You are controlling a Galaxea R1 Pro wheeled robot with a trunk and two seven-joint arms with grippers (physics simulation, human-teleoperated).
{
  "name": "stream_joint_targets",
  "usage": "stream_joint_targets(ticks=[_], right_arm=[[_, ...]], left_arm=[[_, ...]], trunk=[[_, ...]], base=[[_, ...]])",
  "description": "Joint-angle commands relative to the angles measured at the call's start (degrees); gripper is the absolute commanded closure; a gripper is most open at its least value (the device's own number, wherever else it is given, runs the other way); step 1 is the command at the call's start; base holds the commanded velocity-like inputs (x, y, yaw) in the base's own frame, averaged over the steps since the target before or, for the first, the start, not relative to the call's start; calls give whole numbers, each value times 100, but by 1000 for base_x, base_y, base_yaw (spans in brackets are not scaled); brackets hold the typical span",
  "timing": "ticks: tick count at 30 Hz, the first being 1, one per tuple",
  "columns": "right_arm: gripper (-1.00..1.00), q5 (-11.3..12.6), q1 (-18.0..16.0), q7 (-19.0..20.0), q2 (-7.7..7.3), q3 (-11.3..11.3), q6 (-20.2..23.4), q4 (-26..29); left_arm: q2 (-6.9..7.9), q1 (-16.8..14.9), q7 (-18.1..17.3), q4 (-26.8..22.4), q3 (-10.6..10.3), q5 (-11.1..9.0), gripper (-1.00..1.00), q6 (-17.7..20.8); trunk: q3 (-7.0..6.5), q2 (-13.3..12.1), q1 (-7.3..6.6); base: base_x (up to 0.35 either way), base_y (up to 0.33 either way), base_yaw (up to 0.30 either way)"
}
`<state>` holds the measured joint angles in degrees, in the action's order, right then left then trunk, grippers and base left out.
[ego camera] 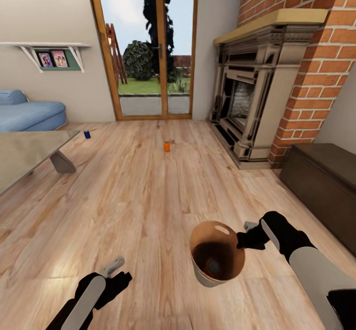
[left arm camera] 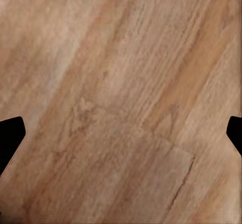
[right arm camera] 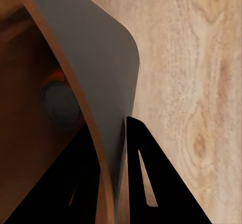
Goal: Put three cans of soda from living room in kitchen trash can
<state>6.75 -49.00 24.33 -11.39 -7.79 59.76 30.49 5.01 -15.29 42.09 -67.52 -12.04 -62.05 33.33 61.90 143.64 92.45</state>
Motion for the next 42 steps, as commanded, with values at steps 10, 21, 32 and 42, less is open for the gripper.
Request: stream_joint_targets(ticks=[10, 21, 32, 42], right_arm=[[100, 171, -362, -53, -92, 57, 24, -1122], [100, 186, -468, -1370, -173, 1321, 24, -1337], [100, 169, 434, -1583, 104, 1364, 24, 553], [100, 169, 624, -1579, 123, 1363, 24, 887]], left_arm=[[-9, 2, 1, 10, -3, 1, -100, -2], [-17, 2, 1, 52, -7, 8, -100, -2], [-18, 0, 1, 72, -9, 14, -100, -2], [-18, 0, 1, 72, -9, 10, -100, -2]], trunk=[[-1, 0, 0], [-1, 0, 0], [-1, 0, 0], [5, 0, 0]], base=[[344, 131, 0], [344, 97, 0], [344, 87, 0], [344, 86, -66]])
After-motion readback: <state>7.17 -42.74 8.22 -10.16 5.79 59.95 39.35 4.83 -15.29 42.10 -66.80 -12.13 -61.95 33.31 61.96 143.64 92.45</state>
